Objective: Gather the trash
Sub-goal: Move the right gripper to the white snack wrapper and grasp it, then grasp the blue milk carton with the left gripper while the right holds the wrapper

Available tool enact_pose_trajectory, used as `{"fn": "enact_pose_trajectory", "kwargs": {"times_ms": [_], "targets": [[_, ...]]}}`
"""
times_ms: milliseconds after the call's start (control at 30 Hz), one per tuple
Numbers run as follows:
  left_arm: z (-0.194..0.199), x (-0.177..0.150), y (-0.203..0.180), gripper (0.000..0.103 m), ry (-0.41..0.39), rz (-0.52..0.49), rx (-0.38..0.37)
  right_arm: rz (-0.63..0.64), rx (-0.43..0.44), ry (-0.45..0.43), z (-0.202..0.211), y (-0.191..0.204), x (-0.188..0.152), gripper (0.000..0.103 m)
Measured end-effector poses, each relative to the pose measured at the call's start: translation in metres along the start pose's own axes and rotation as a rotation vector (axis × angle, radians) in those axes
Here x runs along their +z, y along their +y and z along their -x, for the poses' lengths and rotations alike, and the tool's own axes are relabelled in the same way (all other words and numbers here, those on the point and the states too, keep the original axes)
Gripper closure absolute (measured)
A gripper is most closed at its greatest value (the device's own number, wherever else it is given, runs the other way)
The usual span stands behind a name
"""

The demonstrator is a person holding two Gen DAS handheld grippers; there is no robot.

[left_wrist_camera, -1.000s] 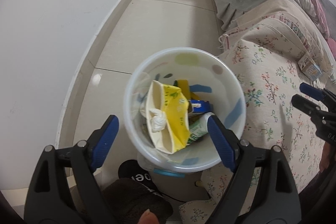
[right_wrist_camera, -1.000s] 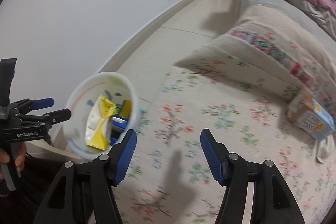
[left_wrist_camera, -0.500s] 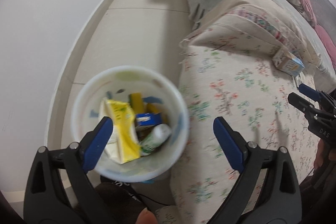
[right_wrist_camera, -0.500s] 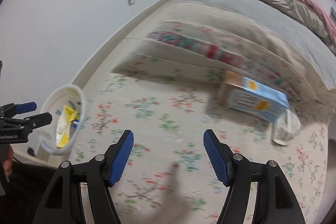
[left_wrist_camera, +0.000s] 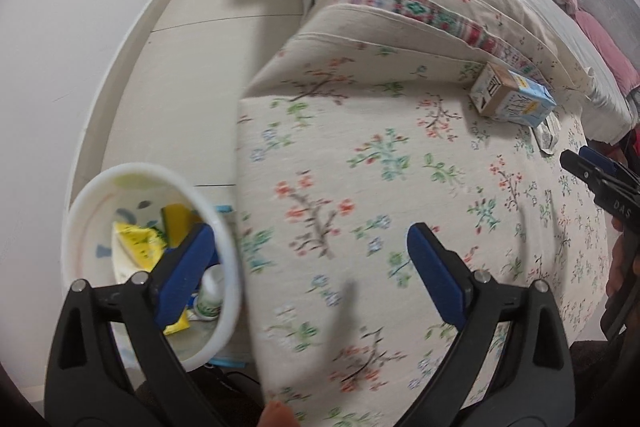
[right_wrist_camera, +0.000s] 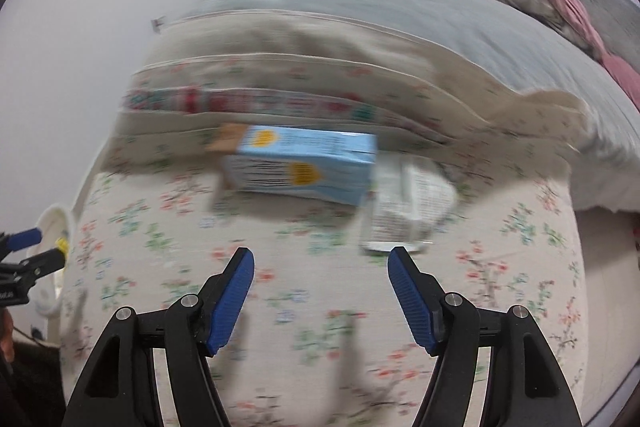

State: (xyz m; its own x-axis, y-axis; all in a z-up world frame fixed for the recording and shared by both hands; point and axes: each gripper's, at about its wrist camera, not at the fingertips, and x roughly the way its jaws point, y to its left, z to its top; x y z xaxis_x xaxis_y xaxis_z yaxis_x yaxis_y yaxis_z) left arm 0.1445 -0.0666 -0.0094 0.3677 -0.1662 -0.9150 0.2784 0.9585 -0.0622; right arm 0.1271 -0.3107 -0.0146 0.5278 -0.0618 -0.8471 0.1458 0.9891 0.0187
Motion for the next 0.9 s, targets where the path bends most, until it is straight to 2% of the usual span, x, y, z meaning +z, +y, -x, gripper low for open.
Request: {"fn": "enact_pose_trajectory", "kwargs": {"times_ms": [200, 433, 700, 900], "targets": [[-0.013, 0.022, -0.024, 0.006, -0.011, -0.020, -0.035, -0.064, -0.026, 0.031, -0.017, -0.031, 0.008, 0.032], [-0.021, 0.041, -0.044, 0.006, -0.018, -0.060, -0.060, -0.103, -0.028, 0.073, -0.050, -0.047, 0.021, 0.032], [-0.031, 0.049, -0.052, 0.006, -0.005, -0.072, -0.067, -0.132, -0.037, 0.118, -0.082, -0.058, 0.032, 0.031], [-0.034, 0.050, -0.054, 0.006, 0.002, -0.073, -0.071, -0.086, -0.067, 0.087, -0.091, -0.051, 0.040, 0.030]]}}
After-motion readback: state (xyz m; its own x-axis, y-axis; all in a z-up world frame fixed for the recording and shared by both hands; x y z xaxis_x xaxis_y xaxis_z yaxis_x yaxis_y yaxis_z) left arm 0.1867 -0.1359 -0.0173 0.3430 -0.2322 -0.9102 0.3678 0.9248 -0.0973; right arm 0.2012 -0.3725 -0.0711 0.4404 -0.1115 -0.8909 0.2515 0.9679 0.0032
